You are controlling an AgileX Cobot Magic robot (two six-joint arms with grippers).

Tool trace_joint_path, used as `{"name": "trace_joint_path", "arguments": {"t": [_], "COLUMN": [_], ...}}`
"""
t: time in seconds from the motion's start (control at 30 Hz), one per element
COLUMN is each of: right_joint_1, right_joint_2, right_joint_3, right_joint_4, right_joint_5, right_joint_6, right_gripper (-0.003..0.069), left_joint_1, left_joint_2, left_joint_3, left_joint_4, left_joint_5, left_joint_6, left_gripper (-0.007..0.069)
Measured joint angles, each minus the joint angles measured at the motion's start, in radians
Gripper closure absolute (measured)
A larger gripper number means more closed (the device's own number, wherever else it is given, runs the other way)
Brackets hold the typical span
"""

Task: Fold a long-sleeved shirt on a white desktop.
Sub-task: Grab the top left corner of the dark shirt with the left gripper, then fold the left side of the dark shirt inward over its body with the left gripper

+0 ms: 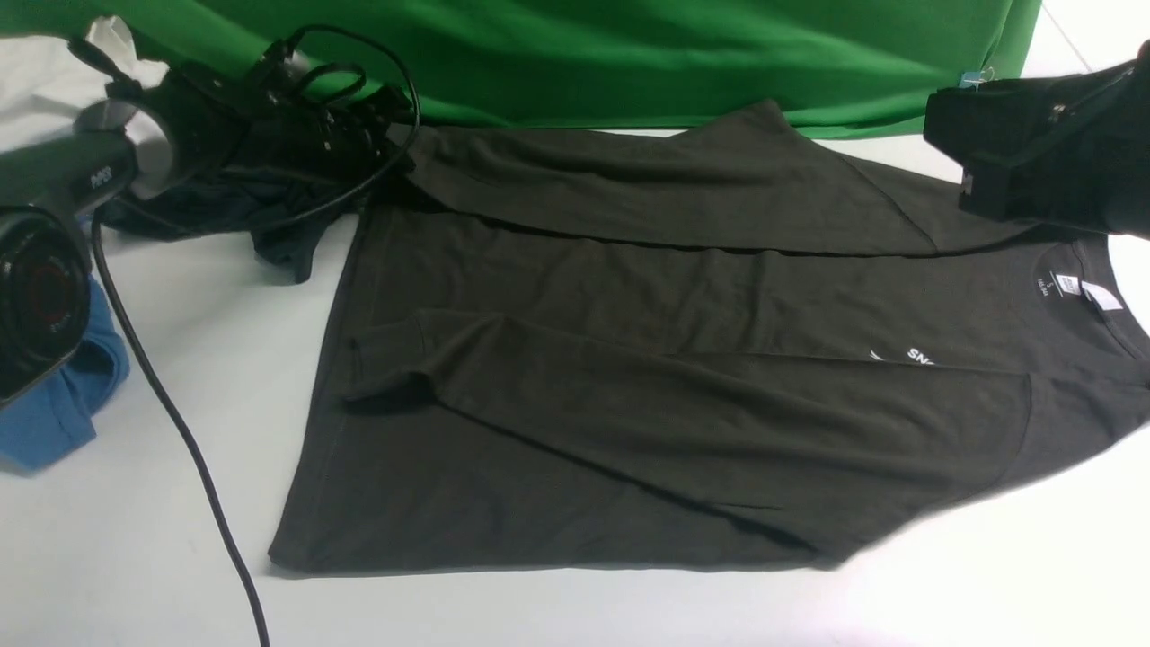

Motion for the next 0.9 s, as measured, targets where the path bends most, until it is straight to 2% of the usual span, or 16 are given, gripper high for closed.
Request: {"name": "trace_joint_path", "arguments": {"t": [0.13, 0.2, 0.27, 0.3, 0.5, 0.6, 0.73, 0.9], "right_joint_1": [0.000, 0.000, 0.000, 0.000, 0.000, 0.000, 0.000, 0.000], "right_joint_2": [0.000, 0.000, 0.000, 0.000, 0.000, 0.000, 0.000, 0.000], "right_joint_3": [0.000, 0.000, 0.000, 0.000, 0.000, 0.000, 0.000, 0.000], "right_joint_4": [0.000, 0.000, 0.000, 0.000, 0.000, 0.000, 0.000, 0.000], "right_joint_5": [0.000, 0.000, 0.001, 0.001, 0.008, 0.029, 0.078, 0.105], "right_joint_6": [0.000, 0.000, 0.000, 0.000, 0.000, 0.000, 0.000, 0.000], "right_gripper": [0.0418, 0.0418, 0.0418, 0.0418, 0.0418, 0.0418, 0.0418, 0.0418], "left_joint_1": [-0.001, -0.007, -0.012, -0.025, -0.086, -0.119, -0.179, -0.199], "left_joint_2": [-0.075, -0.130, -0.150, -0.180, -0.224, -0.241, -0.278, -0.334], "left_joint_3": [0.000, 0.000, 0.000, 0.000, 0.000, 0.000, 0.020, 0.168], "left_joint_4": [0.075, 0.192, 0.238, 0.317, 0.458, 0.523, 0.686, 0.744], "left_joint_5": [0.067, 0.139, 0.168, 0.231, 0.373, 0.401, 0.445, 0.442], "left_joint_6": [0.005, -0.034, -0.059, -0.106, -0.176, -0.203, -0.277, -0.331], "left_gripper": [0.0582, 0.0582, 0.0582, 0.0582, 0.0582, 0.0582, 0.0582, 0.0582]}}
